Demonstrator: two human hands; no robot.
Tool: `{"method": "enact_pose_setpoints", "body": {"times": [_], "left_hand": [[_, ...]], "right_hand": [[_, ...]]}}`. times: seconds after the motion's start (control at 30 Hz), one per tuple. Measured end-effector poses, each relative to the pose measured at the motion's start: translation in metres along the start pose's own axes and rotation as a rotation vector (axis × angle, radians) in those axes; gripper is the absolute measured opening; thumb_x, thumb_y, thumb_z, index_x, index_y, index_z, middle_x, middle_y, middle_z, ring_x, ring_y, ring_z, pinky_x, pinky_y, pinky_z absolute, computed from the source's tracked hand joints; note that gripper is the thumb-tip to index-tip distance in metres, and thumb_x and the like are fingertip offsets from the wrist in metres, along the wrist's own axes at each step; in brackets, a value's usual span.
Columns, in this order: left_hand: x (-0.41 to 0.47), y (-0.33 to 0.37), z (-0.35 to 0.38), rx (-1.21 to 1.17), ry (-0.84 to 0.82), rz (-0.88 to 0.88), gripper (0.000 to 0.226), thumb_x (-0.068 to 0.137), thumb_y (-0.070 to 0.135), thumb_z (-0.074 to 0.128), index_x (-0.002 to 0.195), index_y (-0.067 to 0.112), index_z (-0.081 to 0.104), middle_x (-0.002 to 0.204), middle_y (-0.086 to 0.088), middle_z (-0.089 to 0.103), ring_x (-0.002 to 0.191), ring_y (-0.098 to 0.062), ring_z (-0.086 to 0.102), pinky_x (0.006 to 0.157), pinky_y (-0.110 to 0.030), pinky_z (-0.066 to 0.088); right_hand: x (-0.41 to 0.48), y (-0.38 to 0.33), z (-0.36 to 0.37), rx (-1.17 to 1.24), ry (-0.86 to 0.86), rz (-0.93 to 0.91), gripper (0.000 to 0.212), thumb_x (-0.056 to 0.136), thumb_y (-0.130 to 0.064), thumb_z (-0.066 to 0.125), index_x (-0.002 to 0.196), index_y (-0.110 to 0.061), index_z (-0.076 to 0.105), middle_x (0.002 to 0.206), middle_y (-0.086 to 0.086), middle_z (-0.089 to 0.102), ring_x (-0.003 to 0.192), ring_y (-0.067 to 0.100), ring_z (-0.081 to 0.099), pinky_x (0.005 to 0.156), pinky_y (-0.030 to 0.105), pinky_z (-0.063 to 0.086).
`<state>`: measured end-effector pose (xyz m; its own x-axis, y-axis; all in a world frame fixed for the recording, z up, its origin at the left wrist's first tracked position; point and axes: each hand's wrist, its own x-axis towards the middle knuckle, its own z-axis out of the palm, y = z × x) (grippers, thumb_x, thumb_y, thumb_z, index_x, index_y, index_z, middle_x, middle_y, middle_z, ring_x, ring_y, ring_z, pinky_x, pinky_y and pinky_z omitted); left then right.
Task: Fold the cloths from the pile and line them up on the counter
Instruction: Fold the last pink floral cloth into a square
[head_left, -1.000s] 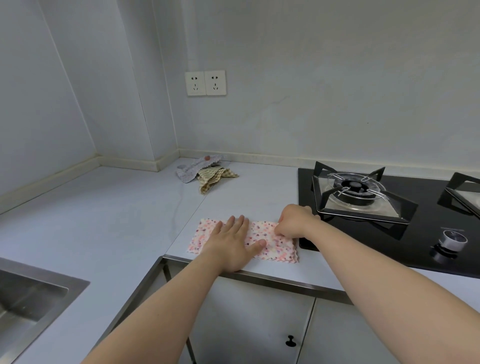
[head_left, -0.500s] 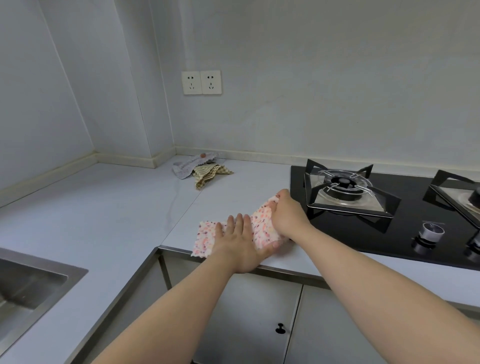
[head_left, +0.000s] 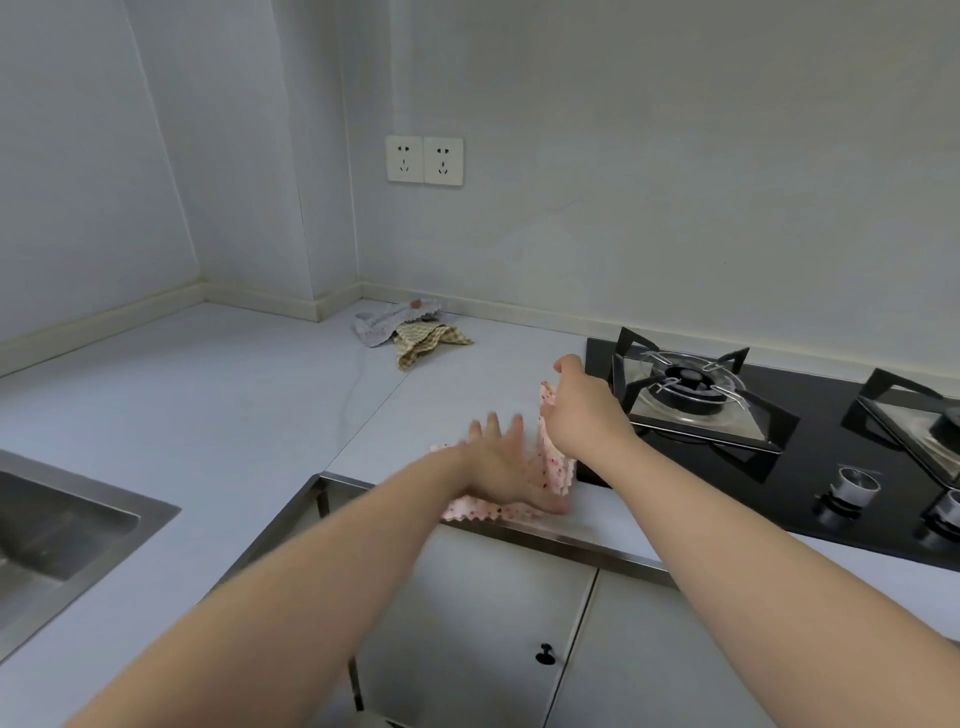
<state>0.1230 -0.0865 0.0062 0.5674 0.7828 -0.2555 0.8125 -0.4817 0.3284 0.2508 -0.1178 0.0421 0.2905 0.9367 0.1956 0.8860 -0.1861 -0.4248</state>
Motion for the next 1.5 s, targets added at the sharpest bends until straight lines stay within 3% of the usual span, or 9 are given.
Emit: {"method": "enact_pose_setpoints", "body": {"times": [0.17, 0.27, 0.37, 0.53, 0.73, 0.93, 1.07, 1.27, 1.5], "left_hand": [[-0.012, -0.085, -0.025, -0.208, 0.429, -0.039, 0.05, 0.089, 0.024, 0.069, 0.137, 0.017, 0.057, 0.139, -0.004, 0.058, 0.131, -0.02, 0.051, 0.104, -0.023, 0.037], [-0.015, -0.11, -0.015, -0.494, 0.548, -0.272, 0.021, 0.086, 0.009, 0.061, 0.103, 0.014, 0.072, 0.085, -0.003, 0.074, 0.075, -0.015, 0.068, 0.071, -0.02, 0.049], [-0.019, -0.115, -0.004, -0.806, 0.476, -0.392, 0.015, 0.084, 0.01, 0.069, 0.098, 0.01, 0.07, 0.069, -0.006, 0.074, 0.051, -0.012, 0.06, 0.057, -0.023, 0.053], [-0.019, -0.115, 0.003, -0.877, 0.494, -0.323, 0.014, 0.082, 0.014, 0.075, 0.096, 0.017, 0.074, 0.074, -0.002, 0.076, 0.067, -0.012, 0.069, 0.082, -0.034, 0.061], [-0.019, -0.111, 0.006, -0.847, 0.507, -0.295, 0.007, 0.084, 0.018, 0.076, 0.087, 0.024, 0.073, 0.077, 0.004, 0.077, 0.082, -0.016, 0.073, 0.084, -0.037, 0.06], [-0.015, -0.113, 0.004, -0.85, 0.545, -0.316, 0.011, 0.09, 0.027, 0.066, 0.089, 0.019, 0.074, 0.071, 0.005, 0.074, 0.06, -0.006, 0.064, 0.07, -0.029, 0.058], [-0.006, -0.11, -0.002, -0.498, 0.484, -0.311, 0.036, 0.093, 0.054, 0.055, 0.097, 0.022, 0.071, 0.088, 0.008, 0.071, 0.083, -0.014, 0.063, 0.075, -0.03, 0.052], [0.011, -0.097, 0.0, -0.099, 0.36, -0.198, 0.039, 0.097, 0.045, 0.05, 0.129, 0.025, 0.061, 0.131, -0.006, 0.049, 0.12, -0.026, 0.05, 0.099, -0.036, 0.045], [0.009, -0.086, -0.017, -0.143, 0.211, -0.124, 0.019, 0.089, 0.027, 0.06, 0.108, 0.023, 0.06, 0.114, 0.0, 0.057, 0.109, -0.02, 0.051, 0.085, -0.027, 0.044]], "right_hand": [[-0.012, -0.019, 0.01, 0.236, -0.047, -0.006, 0.057, 0.098, -0.001, 0.047, 0.149, -0.013, 0.024, 0.108, 0.011, 0.054, 0.066, 0.008, 0.051, 0.039, 0.018, 0.036], [-0.017, -0.04, 0.029, 0.253, -0.048, -0.045, 0.062, 0.095, 0.005, 0.045, 0.149, -0.016, 0.021, 0.128, 0.015, 0.047, 0.087, 0.013, 0.053, 0.053, 0.023, 0.045], [-0.02, -0.057, 0.052, 0.235, -0.08, -0.041, 0.064, 0.093, 0.003, 0.048, 0.147, -0.02, 0.022, 0.128, 0.013, 0.049, 0.101, 0.024, 0.059, 0.078, 0.039, 0.056], [-0.023, -0.066, 0.079, 0.214, -0.128, -0.018, 0.063, 0.092, 0.002, 0.047, 0.147, -0.019, 0.023, 0.123, 0.014, 0.054, 0.106, 0.027, 0.055, 0.086, 0.041, 0.052], [-0.022, -0.066, 0.09, 0.222, -0.129, -0.068, 0.058, 0.095, -0.006, 0.048, 0.147, -0.017, 0.024, 0.126, 0.014, 0.056, 0.113, 0.027, 0.056, 0.086, 0.035, 0.048], [-0.019, -0.06, 0.086, 0.317, -0.155, -0.118, 0.044, 0.098, -0.043, 0.049, 0.136, -0.023, 0.041, 0.101, 0.006, 0.068, 0.093, 0.022, 0.065, 0.084, 0.036, 0.051], [-0.009, -0.039, 0.061, 0.073, 0.037, -0.049, 0.035, 0.104, -0.036, 0.039, 0.132, -0.016, 0.045, 0.115, 0.007, 0.06, 0.093, 0.024, 0.062, 0.075, 0.039, 0.052], [-0.003, -0.018, 0.063, -0.153, -0.225, 0.143, 0.044, 0.1, -0.055, 0.039, 0.089, -0.015, 0.056, 0.09, 0.004, 0.063, 0.082, 0.024, 0.062, 0.061, 0.03, 0.045], [0.003, -0.014, 0.063, 0.305, -0.274, 0.188, 0.017, 0.087, -0.019, 0.062, 0.081, -0.017, 0.046, 0.078, 0.002, 0.051, 0.069, 0.019, 0.051, 0.055, 0.027, 0.036]]}}
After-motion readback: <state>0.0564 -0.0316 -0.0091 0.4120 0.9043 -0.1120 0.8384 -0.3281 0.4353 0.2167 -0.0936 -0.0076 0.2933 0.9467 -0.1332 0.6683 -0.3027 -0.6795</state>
